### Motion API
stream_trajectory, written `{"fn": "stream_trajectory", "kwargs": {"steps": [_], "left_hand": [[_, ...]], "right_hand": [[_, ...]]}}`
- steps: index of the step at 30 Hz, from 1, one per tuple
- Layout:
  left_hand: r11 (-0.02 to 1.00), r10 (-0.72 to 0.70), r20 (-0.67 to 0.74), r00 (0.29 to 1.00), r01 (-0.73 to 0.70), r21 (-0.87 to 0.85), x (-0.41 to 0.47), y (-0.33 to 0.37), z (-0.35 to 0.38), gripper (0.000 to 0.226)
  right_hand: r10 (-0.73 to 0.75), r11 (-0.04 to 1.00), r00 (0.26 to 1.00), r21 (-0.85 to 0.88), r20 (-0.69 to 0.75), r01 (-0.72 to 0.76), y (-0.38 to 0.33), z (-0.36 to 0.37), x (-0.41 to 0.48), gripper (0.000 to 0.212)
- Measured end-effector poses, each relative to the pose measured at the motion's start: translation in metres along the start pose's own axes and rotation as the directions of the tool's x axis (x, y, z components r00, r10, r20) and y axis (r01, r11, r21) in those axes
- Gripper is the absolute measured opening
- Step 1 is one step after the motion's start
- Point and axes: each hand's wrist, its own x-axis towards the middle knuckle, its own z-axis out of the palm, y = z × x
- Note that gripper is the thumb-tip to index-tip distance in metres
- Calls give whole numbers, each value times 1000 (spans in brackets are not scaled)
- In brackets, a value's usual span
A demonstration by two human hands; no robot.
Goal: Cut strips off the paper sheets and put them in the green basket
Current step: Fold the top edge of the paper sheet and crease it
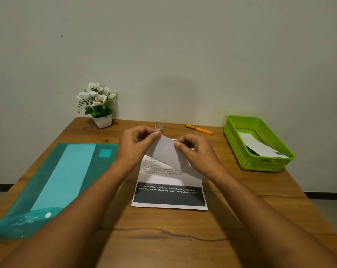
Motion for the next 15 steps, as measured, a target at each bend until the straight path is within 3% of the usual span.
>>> {"fn": "stream_trajectory", "kwargs": {"steps": [15], "left_hand": [[997,-54,-178,983,43,-67,6,-15,-30,13]], "right_hand": [[108,994,993,0,-53,-108,32,-43,-5,21]]}}
